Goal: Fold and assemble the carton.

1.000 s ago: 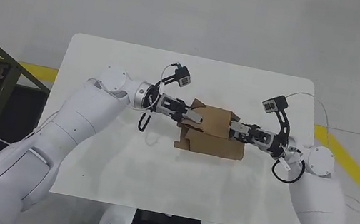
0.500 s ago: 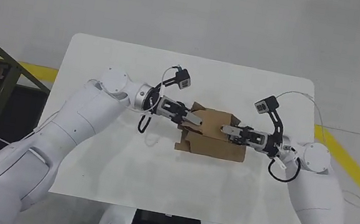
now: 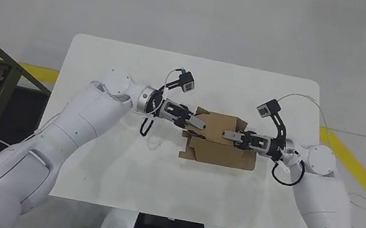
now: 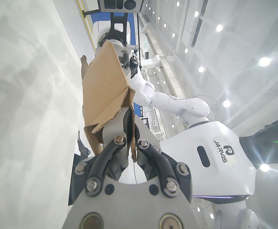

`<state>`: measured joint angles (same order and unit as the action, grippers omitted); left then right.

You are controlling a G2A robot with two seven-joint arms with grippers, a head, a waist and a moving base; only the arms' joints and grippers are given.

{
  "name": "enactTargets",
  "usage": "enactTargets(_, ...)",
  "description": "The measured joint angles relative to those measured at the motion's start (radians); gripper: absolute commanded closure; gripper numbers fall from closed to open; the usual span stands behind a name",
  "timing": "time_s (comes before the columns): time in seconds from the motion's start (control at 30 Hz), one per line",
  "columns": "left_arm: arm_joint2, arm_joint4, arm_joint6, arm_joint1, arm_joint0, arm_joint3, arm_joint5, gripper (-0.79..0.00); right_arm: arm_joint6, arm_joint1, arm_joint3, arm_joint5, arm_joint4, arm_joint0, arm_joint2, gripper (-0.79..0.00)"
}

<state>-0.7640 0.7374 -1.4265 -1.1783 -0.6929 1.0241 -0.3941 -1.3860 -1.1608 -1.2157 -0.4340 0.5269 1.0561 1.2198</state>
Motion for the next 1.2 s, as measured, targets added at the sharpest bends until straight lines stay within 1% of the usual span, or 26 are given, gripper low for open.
enactTargets(0.07, -0.004, 0.008, 0.002, 0.001, 0.000, 0.000, -0.002, -0.637, 0.005, 0.002, 0.002, -0.005, 0.005, 0.000, -0.002, 0.000)
enactTargets(0.1, -0.006, 0.011, 0.003, 0.002, 0.000, 0.000, -0.003, -0.782, 0.009, 0.003, 0.004, -0.009, 0.006, 0.000, -0.002, 0.000)
enactTargets(0.37, -0.018, 0.032, 0.000, 0.004, -0.005, 0.013, 0.000, -0.785, 0.038, 0.008, 0.023, -0.037, -0.009, 0.002, -0.012, 0.000)
enactTargets(0.87, -0.054, 0.074, -0.005, 0.000, -0.013, 0.051, 0.005, -0.785, 0.140, 0.007, 0.021, -0.055, -0.061, 0.012, -0.040, 0.000)
enactTargets(1.03, -0.061, 0.079, -0.004, -0.006, -0.014, 0.051, 0.004, -0.785, 0.165, 0.005, 0.011, -0.057, -0.065, 0.019, -0.053, 0.000)
enactTargets(1.2, -0.039, 0.030, 0.020, -0.017, -0.002, 0.036, -0.020, -0.785, 0.184, 0.004, -0.005, -0.062, -0.069, 0.027, -0.064, 0.000)
